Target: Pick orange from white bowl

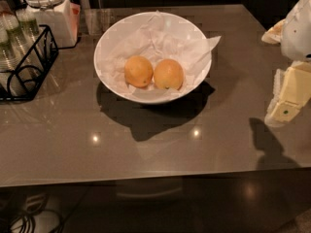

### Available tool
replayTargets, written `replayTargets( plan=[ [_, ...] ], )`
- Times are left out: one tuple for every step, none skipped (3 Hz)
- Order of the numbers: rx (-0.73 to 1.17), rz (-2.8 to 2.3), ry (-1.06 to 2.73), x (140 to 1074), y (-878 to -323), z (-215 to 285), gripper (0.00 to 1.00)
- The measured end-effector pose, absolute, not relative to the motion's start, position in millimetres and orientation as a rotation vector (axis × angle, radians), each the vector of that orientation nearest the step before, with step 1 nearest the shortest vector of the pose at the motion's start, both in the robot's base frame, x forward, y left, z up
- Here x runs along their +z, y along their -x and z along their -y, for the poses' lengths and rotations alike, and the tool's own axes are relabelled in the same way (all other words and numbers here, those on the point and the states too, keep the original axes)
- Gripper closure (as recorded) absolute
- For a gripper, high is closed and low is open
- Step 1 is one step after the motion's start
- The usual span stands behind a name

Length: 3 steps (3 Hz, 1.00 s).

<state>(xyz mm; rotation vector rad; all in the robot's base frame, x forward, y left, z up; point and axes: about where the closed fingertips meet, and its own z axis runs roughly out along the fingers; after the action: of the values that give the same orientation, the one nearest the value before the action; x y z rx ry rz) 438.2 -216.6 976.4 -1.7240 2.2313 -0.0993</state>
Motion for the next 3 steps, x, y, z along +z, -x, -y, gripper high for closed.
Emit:
replayTargets(
  plan=[
    [-0.117,-2.226,1.708,979.4,-439.0,216.2,0.00],
    [-0.117,-2.226,1.708,979.4,-439.1,216.2,0.00],
    [-0.030,-2.151,1.711,985.2,-475.8,199.9,0.00]
  ],
)
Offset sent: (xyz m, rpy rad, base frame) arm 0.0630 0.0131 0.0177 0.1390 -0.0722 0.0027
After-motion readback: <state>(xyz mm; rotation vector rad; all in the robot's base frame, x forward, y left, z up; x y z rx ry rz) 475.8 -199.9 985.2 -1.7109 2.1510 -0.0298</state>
